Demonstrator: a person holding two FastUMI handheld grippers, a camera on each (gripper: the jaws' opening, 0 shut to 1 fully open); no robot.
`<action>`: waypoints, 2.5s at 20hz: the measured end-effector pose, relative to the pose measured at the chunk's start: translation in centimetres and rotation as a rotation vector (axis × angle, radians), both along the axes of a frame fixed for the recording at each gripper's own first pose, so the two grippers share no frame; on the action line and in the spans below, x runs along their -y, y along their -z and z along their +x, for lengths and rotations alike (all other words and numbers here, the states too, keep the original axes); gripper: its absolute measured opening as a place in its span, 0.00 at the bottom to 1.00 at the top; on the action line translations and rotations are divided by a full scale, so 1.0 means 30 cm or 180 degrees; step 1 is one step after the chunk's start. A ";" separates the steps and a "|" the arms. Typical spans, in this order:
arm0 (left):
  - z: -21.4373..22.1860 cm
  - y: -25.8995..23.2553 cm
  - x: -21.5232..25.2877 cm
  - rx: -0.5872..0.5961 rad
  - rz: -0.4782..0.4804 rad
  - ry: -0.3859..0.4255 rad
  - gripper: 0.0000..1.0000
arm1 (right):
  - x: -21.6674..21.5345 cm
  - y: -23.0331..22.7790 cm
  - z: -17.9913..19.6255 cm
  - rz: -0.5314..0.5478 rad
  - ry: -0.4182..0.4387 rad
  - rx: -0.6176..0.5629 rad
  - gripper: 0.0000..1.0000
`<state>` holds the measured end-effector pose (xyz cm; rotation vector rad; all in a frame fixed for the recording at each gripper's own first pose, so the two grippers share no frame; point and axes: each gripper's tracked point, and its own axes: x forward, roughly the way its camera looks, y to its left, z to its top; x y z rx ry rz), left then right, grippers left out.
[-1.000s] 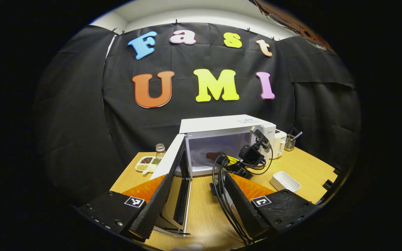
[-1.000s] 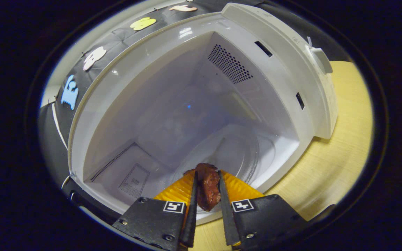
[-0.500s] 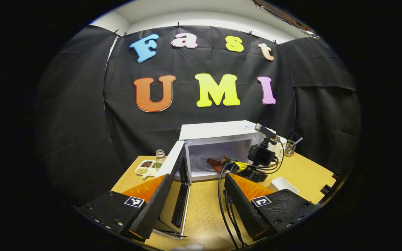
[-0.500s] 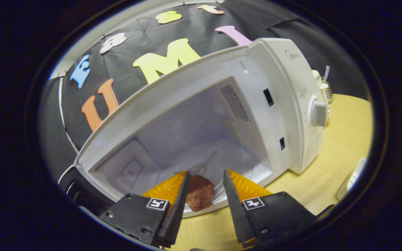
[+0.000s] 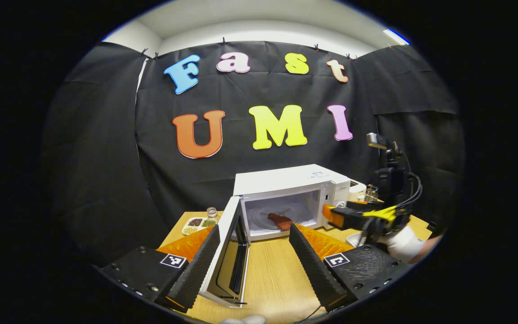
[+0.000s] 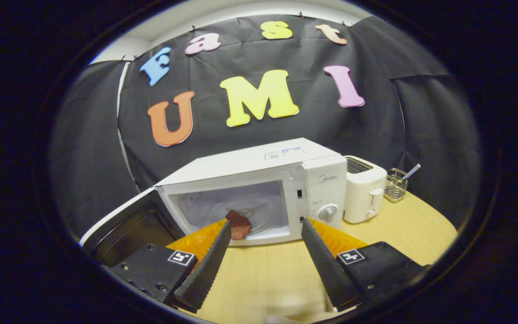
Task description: Open the microwave oven with the left hand, put the food in, and close the microwave oven.
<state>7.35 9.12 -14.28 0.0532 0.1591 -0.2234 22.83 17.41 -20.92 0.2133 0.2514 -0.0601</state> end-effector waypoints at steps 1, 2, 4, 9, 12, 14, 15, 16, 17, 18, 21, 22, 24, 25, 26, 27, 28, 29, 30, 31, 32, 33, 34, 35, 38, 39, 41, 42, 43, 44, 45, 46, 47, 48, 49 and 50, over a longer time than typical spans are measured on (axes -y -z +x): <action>-0.013 -0.020 0.000 0.0022 -0.0001 0.0010 0.95 | 0.052 -0.030 -0.074 0.0012 0.0010 -0.0064 1.00; -0.027 -0.029 0.002 0.0018 0.0002 0.0010 0.95 | 0.103 -0.068 -0.145 -0.0006 0.0049 -0.0071 1.00; -0.055 -0.054 -0.015 0.0069 0.0069 -0.0069 0.95 | 0.216 -0.148 -0.279 -0.0176 0.0058 -0.0032 1.00; -0.146 -0.129 -0.074 0.0180 0.0158 -0.0589 0.95 | 0.490 -0.272 -0.534 -0.0505 0.0025 0.0111 0.90; -0.203 -0.160 -0.102 0.0239 0.0200 -0.0875 0.95 | 0.582 -0.258 -0.634 -0.0438 -0.0104 0.0043 0.90; -0.230 -0.156 -0.129 0.0245 0.0178 -0.0987 0.95 | 0.647 -0.244 -0.682 -0.0452 -0.0064 0.0007 1.00; -0.234 -0.143 -0.148 0.0217 0.0137 -0.1020 0.89 | 0.659 -0.239 -0.700 -0.0409 -0.0034 -0.0008 1.00; -0.236 -0.124 -0.168 0.0178 0.0095 -0.1066 0.95 | 0.665 -0.238 -0.714 -0.0352 0.0001 -0.0029 1.00; -0.231 -0.103 -0.186 0.0138 0.0066 -0.1072 0.95 | 0.664 -0.232 -0.724 -0.0309 0.0033 -0.0036 1.00; -0.223 -0.080 -0.221 0.0117 0.0079 -0.1119 0.93 | 0.660 -0.234 -0.732 -0.0292 0.0081 -0.0068 1.00; -0.187 -0.004 -0.288 0.0047 0.0021 -0.1036 0.61 | 0.615 -0.251 -0.741 -0.0315 0.0144 -0.0092 1.00; -0.175 0.017 -0.321 0.0037 -0.0007 -0.1040 0.49 | 0.603 -0.255 -0.744 -0.0344 0.0185 -0.0116 1.00; -0.148 0.082 -0.428 0.0007 0.0022 -0.1199 0.11 | 0.573 -0.274 -0.752 -0.0313 0.0265 -0.0117 1.00; -0.120 0.123 -0.452 -0.0030 -0.0008 -0.1148 0.00 | 0.556 -0.275 -0.755 -0.0298 0.0297 -0.0131 1.00; -0.096 0.163 -0.477 -0.0073 -0.0030 -0.1119 0.01 | 0.540 -0.277 -0.758 -0.0292 0.0330 -0.0137 1.00; -0.075 0.211 -0.498 -0.0112 -0.0020 -0.1098 0.00 | 0.531 -0.269 -0.765 -0.0282 0.0373 -0.0164 1.00; -0.058 0.258 -0.522 -0.0182 -0.0027 -0.1049 0.00 | 0.524 -0.265 -0.772 -0.0263 0.0417 -0.0192 1.00; -0.031 0.301 -0.546 -0.0227 -0.0029 -0.1038 0.00 | 0.519 -0.256 -0.780 -0.0242 0.0472 -0.0223 1.00; -0.013 0.344 -0.560 -0.0296 -0.0057 -0.1009 0.00 | 0.516 -0.251 -0.791 -0.0216 0.0527 -0.0240 1.00; 0.001 0.382 -0.571 -0.0352 -0.0094 -0.0984 0.00 | 0.514 -0.248 -0.804 -0.0196 0.0589 -0.0253 1.00; 0.014 0.413 -0.571 -0.0413 -0.0111 -0.0956 0.00 | 0.510 -0.242 -0.816 -0.0175 0.0636 -0.0267 1.00; 0.024 0.446 -0.560 -0.0451 -0.0128 -0.0889 0.00 | 0.504 -0.230 -0.827 -0.0158 0.0679 -0.0293 1.00; 0.030 0.471 -0.547 -0.0489 -0.0133 -0.0836 0.00 | 0.501 -0.223 -0.837 -0.0145 0.0715 -0.0313 1.00; 0.034 0.496 -0.532 -0.0539 -0.0142 -0.0769 0.00 | 0.500 -0.213 -0.848 -0.0135 0.0750 -0.0343 1.00; 0.032 0.524 -0.488 -0.0600 -0.0079 -0.0623 0.00 | 0.490 -0.198 -0.871 -0.0105 0.0822 -0.0407 1.00; 0.031 0.522 -0.476 -0.0584 -0.0088 -0.0563 0.00 | 0.483 -0.193 -0.873 -0.0117 0.0817 -0.0422 1.00; 0.026 0.519 -0.430 -0.0569 -0.0127 -0.0450 0.00 | 0.488 -0.191 -0.873 -0.0172 0.0847 -0.0425 1.00; 0.016 0.527 -0.411 -0.0579 -0.0122 -0.0405 0.00 | 0.485 -0.190 -0.874 -0.0172 0.0847 -0.0443 1.00; 0.010 0.529 -0.389 -0.0578 -0.0136 -0.0367 0.00 | 0.476 -0.192 -0.876 -0.0161 0.0842 -0.0440 1.00; 0.003 0.526 -0.365 -0.0584 -0.0166 -0.0324 0.00 | 0.469 -0.198 -0.874 -0.0160 0.0836 -0.0432 1.00; -0.001 0.524 -0.338 -0.0582 -0.0193 -0.0284 0.00 | 0.465 -0.197 -0.876 -0.0175 0.0828 -0.0426 1.00; -0.008 0.526 -0.313 -0.0588 -0.0220 -0.0247 0.00 | 0.462 -0.196 -0.875 -0.0190 0.0814 -0.0427 1.00; -0.013 0.525 -0.284 -0.0594 -0.0249 -0.0200 0.00 | 0.461 -0.192 -0.875 -0.0185 0.0796 -0.0435 1.00; -0.015 0.530 -0.251 -0.0605 -0.0271 -0.0152 0.00 | 0.461 -0.187 -0.879 -0.0163 0.0792 -0.0456 1.00; -0.018 0.529 -0.216 -0.0610 -0.0274 -0.0096 0.00 | 0.465 -0.183 -0.880 -0.0140 0.0793 -0.0463 1.00; -0.019 0.529 -0.182 -0.0613 -0.0270 -0.0042 0.00 | 0.471 -0.181 -0.882 -0.0131 0.0801 -0.0475 0.91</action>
